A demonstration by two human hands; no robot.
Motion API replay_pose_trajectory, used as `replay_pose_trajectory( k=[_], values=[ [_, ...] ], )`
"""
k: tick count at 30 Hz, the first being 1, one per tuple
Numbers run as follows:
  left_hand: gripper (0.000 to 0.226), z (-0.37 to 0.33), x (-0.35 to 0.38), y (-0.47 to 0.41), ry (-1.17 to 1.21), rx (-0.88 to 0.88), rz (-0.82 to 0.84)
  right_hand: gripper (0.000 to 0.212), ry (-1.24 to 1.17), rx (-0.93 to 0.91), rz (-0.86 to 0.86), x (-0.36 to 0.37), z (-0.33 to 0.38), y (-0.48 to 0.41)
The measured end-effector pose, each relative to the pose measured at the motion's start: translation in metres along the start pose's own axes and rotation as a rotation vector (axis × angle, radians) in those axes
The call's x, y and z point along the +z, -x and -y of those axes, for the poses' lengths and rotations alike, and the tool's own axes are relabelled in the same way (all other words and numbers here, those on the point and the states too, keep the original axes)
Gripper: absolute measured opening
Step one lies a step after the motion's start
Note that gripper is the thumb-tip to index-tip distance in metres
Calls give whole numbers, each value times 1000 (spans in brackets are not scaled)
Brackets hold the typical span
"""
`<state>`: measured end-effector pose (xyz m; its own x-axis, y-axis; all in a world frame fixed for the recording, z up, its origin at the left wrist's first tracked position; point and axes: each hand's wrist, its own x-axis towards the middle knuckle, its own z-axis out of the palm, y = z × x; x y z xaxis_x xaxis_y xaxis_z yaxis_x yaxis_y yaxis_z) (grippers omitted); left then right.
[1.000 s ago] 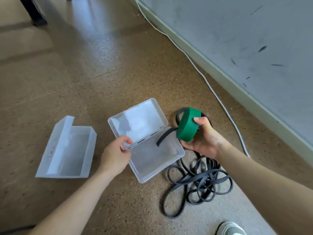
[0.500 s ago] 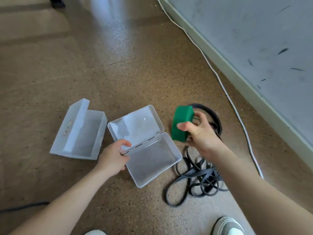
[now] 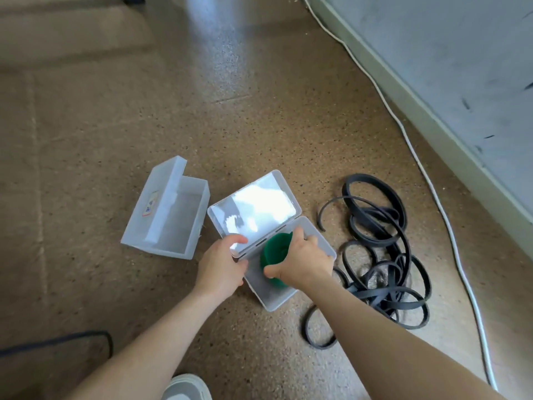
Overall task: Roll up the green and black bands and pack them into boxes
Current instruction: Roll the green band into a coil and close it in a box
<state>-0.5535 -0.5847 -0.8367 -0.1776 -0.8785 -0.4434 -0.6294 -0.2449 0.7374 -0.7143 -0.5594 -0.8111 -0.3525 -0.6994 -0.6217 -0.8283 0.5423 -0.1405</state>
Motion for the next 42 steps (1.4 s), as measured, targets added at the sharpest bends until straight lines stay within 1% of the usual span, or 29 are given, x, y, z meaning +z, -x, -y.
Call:
replay_pose_trajectory(
  k=[3, 5, 6, 7, 10, 11, 13, 14, 15, 16, 17, 18, 19, 20, 21, 22, 23, 24, 25, 27, 28, 30, 32, 34, 35, 37, 40, 42],
  values=[
    [40, -1, 1, 5, -75, 51, -6, 108, 115, -25, -47, 12, 0, -3],
    [48, -2, 2, 7, -130, 107, -34, 107, 193, -47, -92, 18, 1, -2],
    [54, -4, 1, 9, -99, 139, -66, 108, 214, -49, -99, 18, 1, -1],
    [60, -6, -3, 9, -6, 162, -111, 112, 229, -46, -100, 18, 1, -2],
    [75, -26, -25, 9, 492, 217, -255, 130, 199, -30, -48, 13, -3, -2],
    [78, -31, -33, 8, 557, 248, -286, 134, 157, -27, -22, 10, -6, -2],
    [77, -39, -41, 9, 464, 295, -257, 131, 62, -27, 12, 2, -11, 3],
    [71, -43, -42, 11, 365, 303, -204, 123, 21, -27, 11, -1, -14, 8],
    [61, -44, -39, 14, 249, 313, -144, 109, -25, -19, -13, -5, -18, 13],
    [52, -44, -34, 18, 126, 342, -89, 88, -80, -21, -70, -6, -23, 16],
    [46, -44, -28, 23, 4, 383, -47, 66, -146, -32, -148, -8, -30, 18],
    [43, -44, -21, 29, -95, 424, -16, 51, -223, -34, -221, -9, -36, 20],
    [42, -45, -14, 34, -176, 471, -5, 47, -327, -32, -292, -10, -45, 19],
    [41, -44, -7, 38, -248, 524, 0, 45, -493, -2, -363, -13, -54, 19],
    [40, -42, -1, 42, -312, 590, 1, 41, -723, 59, -414, -20, -61, 20],
    [39, -39, 6, 43, -371, 654, -3, 36, -953, 120, -441, -27, -68, 20],
    [42, -34, 14, 44, -437, 698, -2, 30, -1106, 161, -444, -35, -74, 19],
    [47, -30, 22, 45, -519, 705, 14, 28, -1149, 159, -412, -40, -79, 17],
    [53, -26, 29, 46, -603, 668, 37, 32, -1119, 112, -362, -43, -81, 15],
    [65, -25, 41, 49, -742, 514, 103, 51, -968, -46, -228, -43, -80, 12],
    [69, -25, 46, 50, -803, 441, 142, 56, -855, -110, -145, -41, -77, 11],
    [72, -28, 52, 50, -920, 405, 161, 57, -567, -157, -29, -35, -76, 6],
    [70, -30, 55, 49, -967, 420, 147, 67, -316, -164, -26, -36, -79, 2],
    [67, -29, 54, 47, -997, 438, 146, 78, -90, -181, -71, -37, -79, 4],
    [66, -28, 54, 47, -1018, 448, 159, 81, 3, -199, -103, -34, -78, 6],
    [65, -26, 53, 48, -1070, 479, 199, 81, 67, -207, -135, -29, -76, 9],
    [59, -30, 49, 47, -1103, 499, 232, 81, -16, -184, -144, -26, -76, 15],
    [53, -33, 38, 41, -1067, 485, 210, 79, -38, -154, -160, -22, -75, 21]
  ],
)
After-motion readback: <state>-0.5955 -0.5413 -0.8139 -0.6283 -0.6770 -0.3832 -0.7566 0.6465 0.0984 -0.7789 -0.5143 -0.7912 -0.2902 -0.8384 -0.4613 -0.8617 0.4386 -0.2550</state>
